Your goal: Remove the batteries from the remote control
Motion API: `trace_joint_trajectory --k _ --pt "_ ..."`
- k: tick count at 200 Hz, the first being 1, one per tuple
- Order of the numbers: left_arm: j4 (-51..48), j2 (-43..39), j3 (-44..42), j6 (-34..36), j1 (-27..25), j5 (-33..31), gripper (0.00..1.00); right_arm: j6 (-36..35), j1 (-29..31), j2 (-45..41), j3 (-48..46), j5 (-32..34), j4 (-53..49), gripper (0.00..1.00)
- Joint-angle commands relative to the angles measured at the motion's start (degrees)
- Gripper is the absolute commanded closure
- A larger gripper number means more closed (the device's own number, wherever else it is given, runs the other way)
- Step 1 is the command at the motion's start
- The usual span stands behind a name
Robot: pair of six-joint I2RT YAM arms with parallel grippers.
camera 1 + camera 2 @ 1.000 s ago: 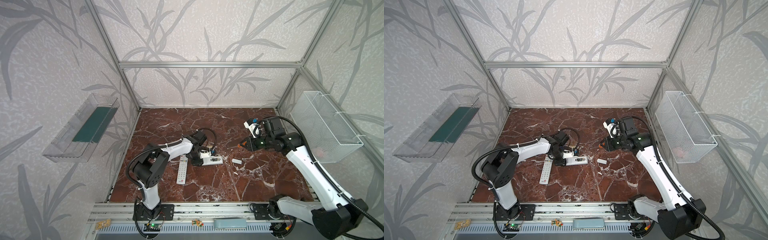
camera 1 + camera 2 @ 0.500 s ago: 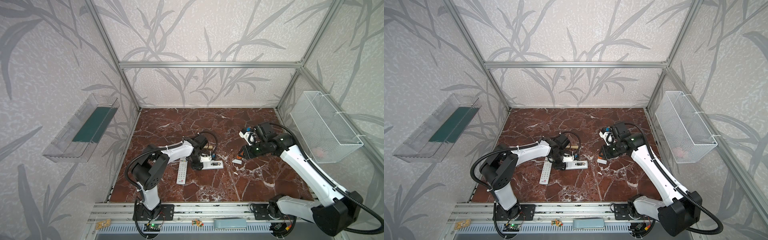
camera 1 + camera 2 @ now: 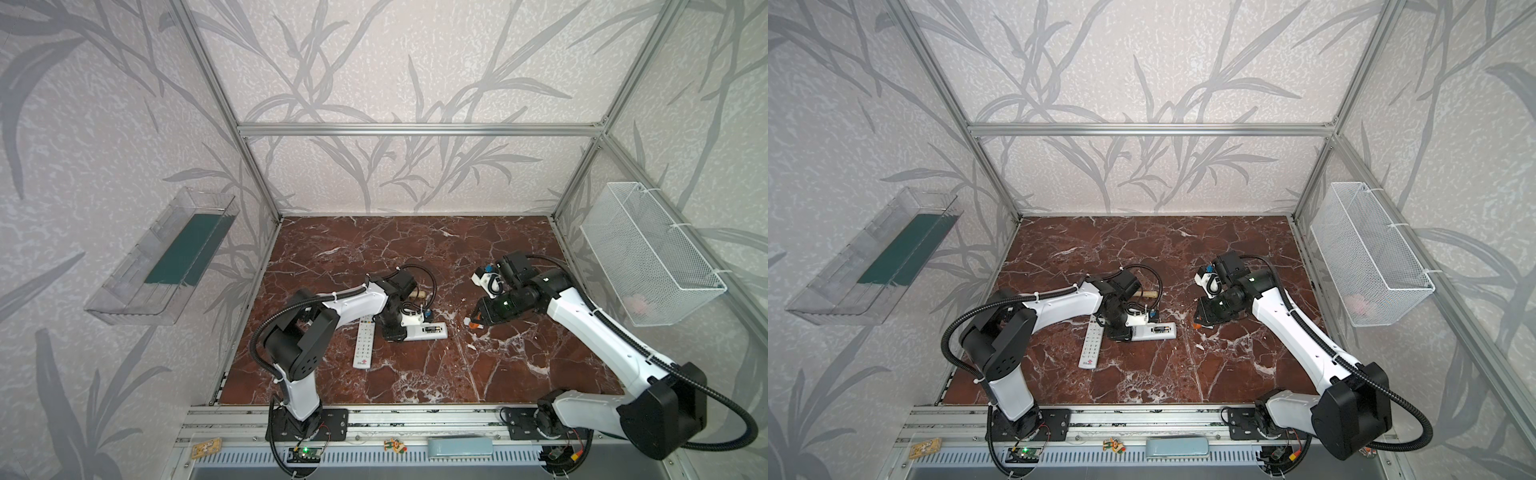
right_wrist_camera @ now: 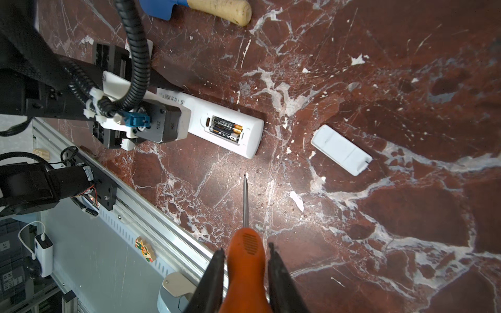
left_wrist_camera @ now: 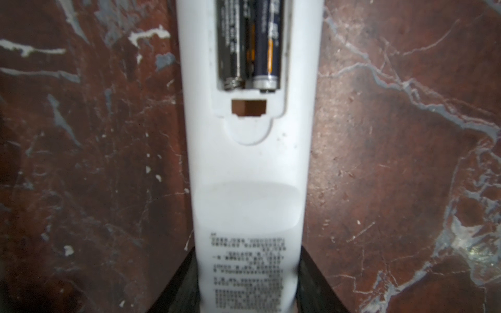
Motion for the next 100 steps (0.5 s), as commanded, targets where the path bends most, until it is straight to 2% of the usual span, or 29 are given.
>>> trace_joint_trajectory --k 1,49,100 --pt "-2.9 -0.6 -1.1 1.3 -1.3 1.9 0.68 1.0 0.4 0.7 0.4 -1.0 2.4 0.98" --pt "-2.7 -0.6 -0.8 -0.2 -1.7 1.3 0.69 4.1 0.6 1.0 0.7 2.1 4.5 0.99" --pt "-2.5 -0.2 -0.5 -0.9 -2.1 0.4 0.71 7.8 0.6 0.9 -0.3 1.5 7.3 1.0"
